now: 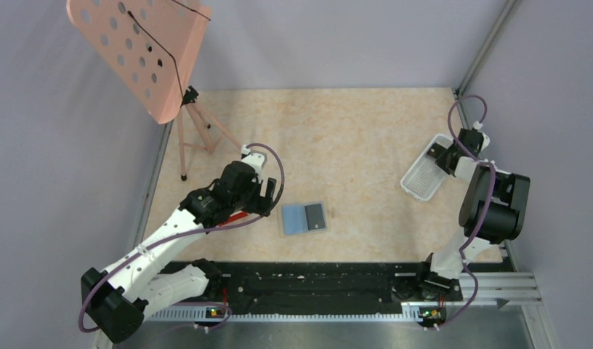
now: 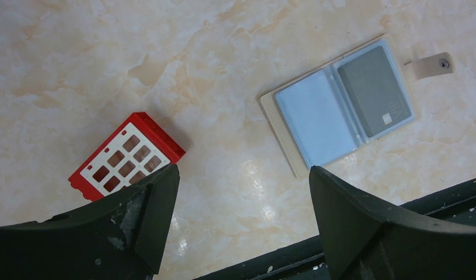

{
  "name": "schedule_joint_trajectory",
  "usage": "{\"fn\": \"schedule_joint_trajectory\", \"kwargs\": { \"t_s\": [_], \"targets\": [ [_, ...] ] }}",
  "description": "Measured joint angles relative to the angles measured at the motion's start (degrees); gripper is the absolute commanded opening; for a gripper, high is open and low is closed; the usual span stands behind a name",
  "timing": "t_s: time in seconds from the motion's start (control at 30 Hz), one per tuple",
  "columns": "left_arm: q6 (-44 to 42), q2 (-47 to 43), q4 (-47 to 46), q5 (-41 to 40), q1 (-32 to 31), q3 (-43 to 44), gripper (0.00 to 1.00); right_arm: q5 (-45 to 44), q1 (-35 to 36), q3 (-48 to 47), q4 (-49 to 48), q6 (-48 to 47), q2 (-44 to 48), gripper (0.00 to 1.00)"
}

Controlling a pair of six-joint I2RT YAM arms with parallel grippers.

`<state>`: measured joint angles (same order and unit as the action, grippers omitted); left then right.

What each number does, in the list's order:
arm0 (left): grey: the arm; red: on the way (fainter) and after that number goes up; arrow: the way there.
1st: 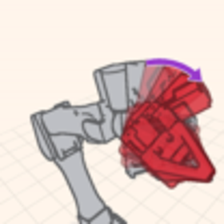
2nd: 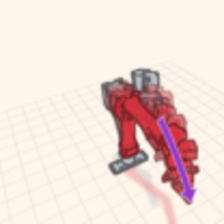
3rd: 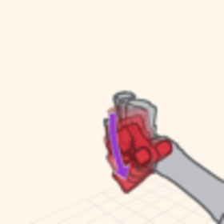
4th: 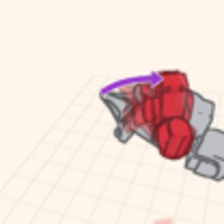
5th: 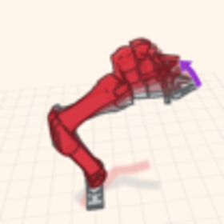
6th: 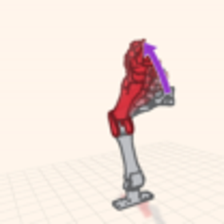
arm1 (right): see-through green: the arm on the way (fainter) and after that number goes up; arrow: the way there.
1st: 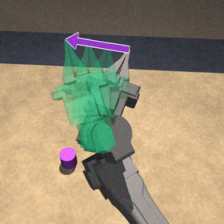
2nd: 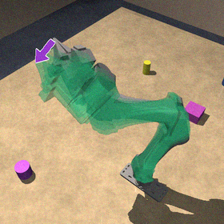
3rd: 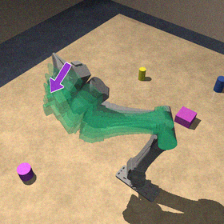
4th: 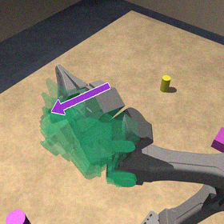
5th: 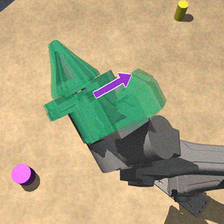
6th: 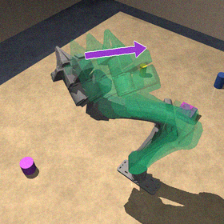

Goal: Take the credit cards out of the card holder
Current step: Remove the credit card from the card holder.

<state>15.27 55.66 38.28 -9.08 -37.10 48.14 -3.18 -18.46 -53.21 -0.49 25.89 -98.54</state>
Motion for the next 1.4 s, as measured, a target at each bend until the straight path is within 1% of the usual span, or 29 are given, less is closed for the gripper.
{"fn": "schedule_joint_trajectory", "kwargs": {
  "t_s": [0.17, 0.27, 0.43, 0.53, 0.7, 0.8, 0.87, 0.97, 1.03, 1.13, 1.17, 1.27, 1.37, 1.4],
  "targets": [
    [0.0, 0.0, 0.0, 0.0, 0.0, 0.0, 0.88, 2.1, 0.0, -0.2, 0.9, 0.0, 0.1, 0.06],
    [0.2, 0.0, 0.0, 0.1, 0.0, 0.0, 0.86, 5.1, 0.0, -0.2, 4.5, 0.0, 1.7, 0.07],
    [2.9, 0.0, -0.3, 2.4, 0.0, -0.4, 0.82, 10.6, 0.9, -0.1, 9.6, 0.1, 9.7, 0.13],
    [5.9, 0.0, -0.9, 5.3, 0.0, -1.6, 0.78, 13.2, 3.4, 0.5, 10.8, 0.2, 16.7, 0.15],
    [11.2, 0.6, -3.9, 10.9, 0.0, -5.9, 0.77, 18.4, 12.9, 5.6, 10.3, 1.8, 28.3, 0.22],
    [13.9, 2.9, -6.4, 13.9, 0.0, -8.1, 0.72, 20.3, 19.3, 9.5, 10.2, 3.7, 32.1, 0.23],
    [15.5, 4.9, -8.0, 15.3, 0.1, -8.9, 0.67, 21.2, 23.9, 12.6, 9.8, 5.6, 34.2, 0.23],
    [17.8, 7.8, -11.1, 17.0, 0.5, -10.1, 0.55, 21.0, 32.0, 17.0, 8.8, 9.3, 37.4, 0.26],
    [19.3, 9.1, -13.5, 18.1, 0.8, -11.2, 0.48, 20.6, 38.8, 18.8, 7.7, 11.9, 38.4, 0.3],
    [20.9, 10.3, -16.4, 19.4, 1.1, -12.0, 0.33, 20.5, 46.4, 19.2, 5.5, 15.0, 37.7, 0.33],
    [21.4, 10.6, -17.5, 19.7, 1.1, -12.0, 0.3, 20.4, 48.6, 19.2, 4.2, 15.9, 37.1, 0.34],
    [22.4, 12.3, -20.3, 19.7, 1.2, -12.0, 0.23, 20.0, 52.7, 19.5, 0.5, 18.1, 35.0, 0.37],
    [22.8, 14.5, -21.8, 19.3, 1.4, -12.2, 0.2, 19.9, 54.2, 20.1, -2.4, 19.5, 32.6, 0.45],
    [22.9, 15.1, -21.9, 19.1, 1.4, -12.3, 0.2, 19.9, 54.5, 20.5, -3.6, 19.9, 31.7, 0.46]
  ]
}}
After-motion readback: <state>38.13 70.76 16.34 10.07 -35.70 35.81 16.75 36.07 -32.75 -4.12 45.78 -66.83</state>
